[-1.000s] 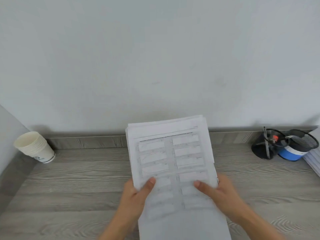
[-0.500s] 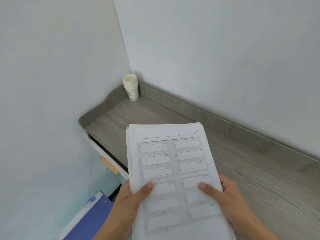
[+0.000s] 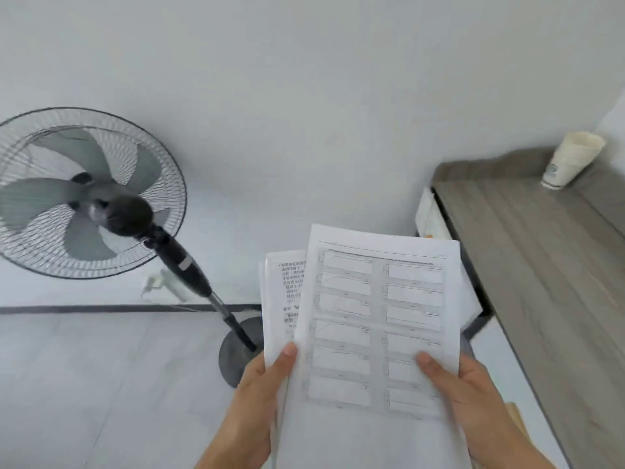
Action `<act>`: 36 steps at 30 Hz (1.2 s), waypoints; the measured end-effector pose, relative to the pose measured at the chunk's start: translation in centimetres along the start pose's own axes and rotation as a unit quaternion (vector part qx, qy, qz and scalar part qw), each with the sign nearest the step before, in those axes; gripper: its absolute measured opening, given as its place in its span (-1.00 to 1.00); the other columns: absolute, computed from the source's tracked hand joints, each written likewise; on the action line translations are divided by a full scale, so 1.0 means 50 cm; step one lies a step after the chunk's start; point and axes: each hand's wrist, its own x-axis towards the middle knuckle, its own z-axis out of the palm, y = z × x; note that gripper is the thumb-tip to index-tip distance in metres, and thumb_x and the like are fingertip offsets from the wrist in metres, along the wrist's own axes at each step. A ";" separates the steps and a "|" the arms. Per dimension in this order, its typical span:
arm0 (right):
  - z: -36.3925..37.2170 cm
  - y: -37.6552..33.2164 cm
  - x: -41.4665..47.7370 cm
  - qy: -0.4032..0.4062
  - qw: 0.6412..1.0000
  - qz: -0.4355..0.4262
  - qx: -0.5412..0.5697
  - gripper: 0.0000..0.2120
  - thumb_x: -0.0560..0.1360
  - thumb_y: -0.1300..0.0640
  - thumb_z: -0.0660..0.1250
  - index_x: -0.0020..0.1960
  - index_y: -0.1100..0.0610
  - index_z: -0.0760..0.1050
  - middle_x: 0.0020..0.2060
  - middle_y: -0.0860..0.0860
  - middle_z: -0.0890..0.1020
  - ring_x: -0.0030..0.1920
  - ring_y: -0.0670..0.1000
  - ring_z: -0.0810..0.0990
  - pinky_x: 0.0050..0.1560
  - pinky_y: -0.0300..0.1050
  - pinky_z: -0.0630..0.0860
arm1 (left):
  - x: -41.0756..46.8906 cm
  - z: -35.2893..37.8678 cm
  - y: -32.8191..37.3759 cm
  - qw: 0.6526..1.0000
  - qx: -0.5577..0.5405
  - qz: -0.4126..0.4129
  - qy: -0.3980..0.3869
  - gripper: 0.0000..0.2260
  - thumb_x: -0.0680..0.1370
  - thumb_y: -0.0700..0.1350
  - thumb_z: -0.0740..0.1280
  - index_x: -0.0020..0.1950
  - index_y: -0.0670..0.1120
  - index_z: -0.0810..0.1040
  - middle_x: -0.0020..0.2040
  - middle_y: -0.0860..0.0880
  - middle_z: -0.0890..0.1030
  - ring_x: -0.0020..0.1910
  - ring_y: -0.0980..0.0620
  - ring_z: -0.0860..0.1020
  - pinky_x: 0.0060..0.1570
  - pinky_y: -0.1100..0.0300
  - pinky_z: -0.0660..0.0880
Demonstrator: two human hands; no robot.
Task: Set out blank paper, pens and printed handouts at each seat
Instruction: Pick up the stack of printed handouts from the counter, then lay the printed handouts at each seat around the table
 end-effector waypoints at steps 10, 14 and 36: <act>0.496 0.123 -0.063 -0.196 0.969 -0.010 -0.151 -0.80 0.43 0.23 0.43 0.06 0.16 0.64 -0.07 0.09 0.74 -0.08 0.14 0.73 -0.04 0.09 0.63 | -0.248 -0.495 0.012 0.961 -0.171 0.034 0.213 -0.55 0.42 0.00 0.34 0.21 -0.25 0.58 0.10 -0.32 0.64 0.10 -0.34 0.60 0.22 -0.25 0.45; 0.674 0.171 -0.113 -0.288 0.945 0.036 -0.147 -0.82 0.50 0.24 0.35 0.05 0.25 0.64 -0.07 0.14 0.74 -0.06 0.14 0.73 -0.16 -0.05 0.67 | -0.353 -0.642 -0.001 0.935 -0.225 0.075 0.265 -0.62 0.46 -0.06 0.32 0.18 -0.27 0.59 0.07 -0.32 0.65 0.03 -0.34 0.63 0.03 -0.18 0.58; 1.569 0.485 -0.184 -0.588 0.722 0.258 -0.256 -0.78 0.38 0.29 0.35 -0.03 0.37 0.65 -0.04 0.31 0.69 -0.11 0.27 0.72 -0.29 0.00 0.67 | -0.531 -1.212 0.034 0.757 -0.403 0.197 0.476 -0.52 0.32 -0.22 0.52 0.20 -0.34 0.55 0.10 -0.39 0.61 0.04 -0.42 0.60 -0.02 -0.23 0.59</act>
